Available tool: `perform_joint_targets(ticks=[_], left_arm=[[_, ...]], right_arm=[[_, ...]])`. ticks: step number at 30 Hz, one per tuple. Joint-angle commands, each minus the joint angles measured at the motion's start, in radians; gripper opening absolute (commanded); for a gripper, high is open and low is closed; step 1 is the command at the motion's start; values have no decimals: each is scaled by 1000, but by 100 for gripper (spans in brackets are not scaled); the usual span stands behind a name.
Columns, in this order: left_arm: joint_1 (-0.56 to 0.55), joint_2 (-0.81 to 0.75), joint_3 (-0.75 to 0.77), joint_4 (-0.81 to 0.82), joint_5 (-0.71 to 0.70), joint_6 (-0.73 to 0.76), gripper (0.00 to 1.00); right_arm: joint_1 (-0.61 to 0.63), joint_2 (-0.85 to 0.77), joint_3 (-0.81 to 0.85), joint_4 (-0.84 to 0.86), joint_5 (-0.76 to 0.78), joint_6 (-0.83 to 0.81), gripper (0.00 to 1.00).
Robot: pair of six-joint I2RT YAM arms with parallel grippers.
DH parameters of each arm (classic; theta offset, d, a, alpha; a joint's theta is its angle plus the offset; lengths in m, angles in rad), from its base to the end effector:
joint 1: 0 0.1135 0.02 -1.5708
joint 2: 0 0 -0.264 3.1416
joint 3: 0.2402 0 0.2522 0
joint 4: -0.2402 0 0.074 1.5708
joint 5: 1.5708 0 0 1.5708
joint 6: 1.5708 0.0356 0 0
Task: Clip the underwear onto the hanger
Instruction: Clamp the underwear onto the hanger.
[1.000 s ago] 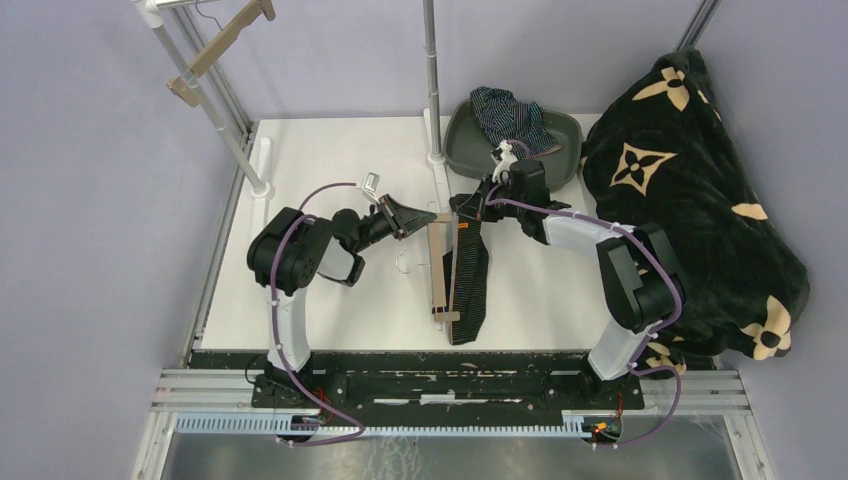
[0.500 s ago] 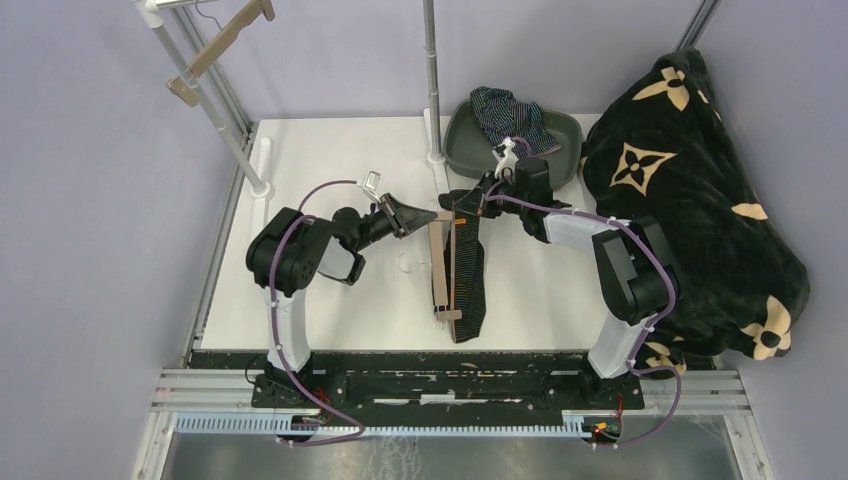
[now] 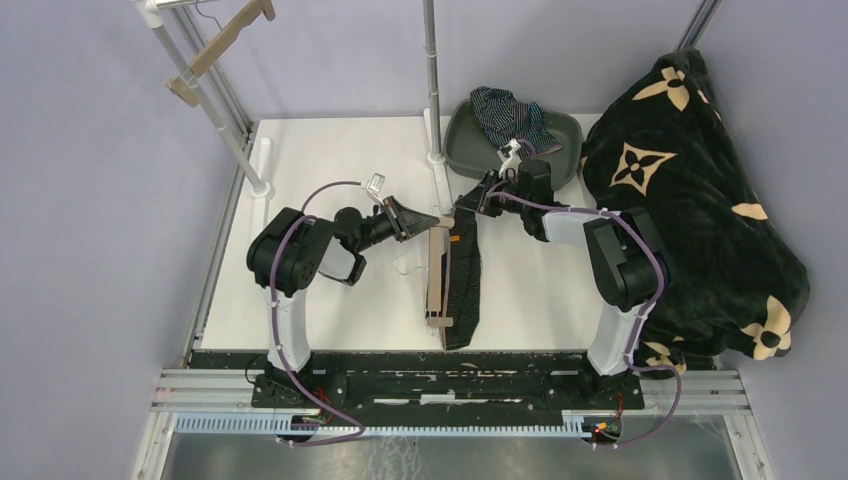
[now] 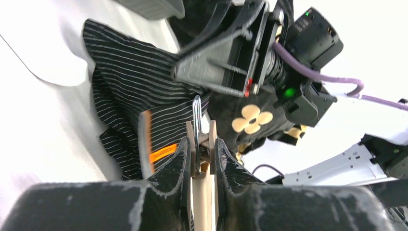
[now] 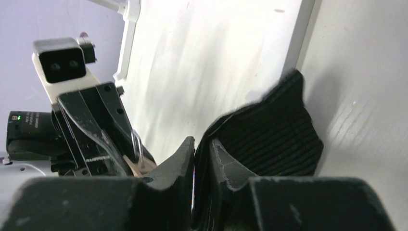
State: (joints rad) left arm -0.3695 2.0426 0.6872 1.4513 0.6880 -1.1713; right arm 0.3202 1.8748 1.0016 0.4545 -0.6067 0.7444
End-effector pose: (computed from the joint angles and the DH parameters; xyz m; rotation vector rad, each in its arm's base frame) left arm 0.3201 -0.1482 0.1319 -0.0447 1.7687 -1.6849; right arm 0.3701 0.1441 0.1742 0.0247 2.1456 1.2603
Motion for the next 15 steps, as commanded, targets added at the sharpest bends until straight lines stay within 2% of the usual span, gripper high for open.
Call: perform_joint_targets(ticks=[1,3,6,11,15], left_arm=[[-17,-20,4,-6,73,51,3],[-17,-18,5,-10,71,52,3],[-17,-15,6,-11,72,52,3],[-17,-15,8,-14,70,53,3],[-17,-14,8,-16,69,55,3]], right_arm=[[-25,16,44,150,-10,34,26],[-27,27,40,168,-19,47,27],[-29,39,36,173,-21,54,21],[-31,55,39,138,-33,42,34],[-30,58,34,86,-20,17,39]])
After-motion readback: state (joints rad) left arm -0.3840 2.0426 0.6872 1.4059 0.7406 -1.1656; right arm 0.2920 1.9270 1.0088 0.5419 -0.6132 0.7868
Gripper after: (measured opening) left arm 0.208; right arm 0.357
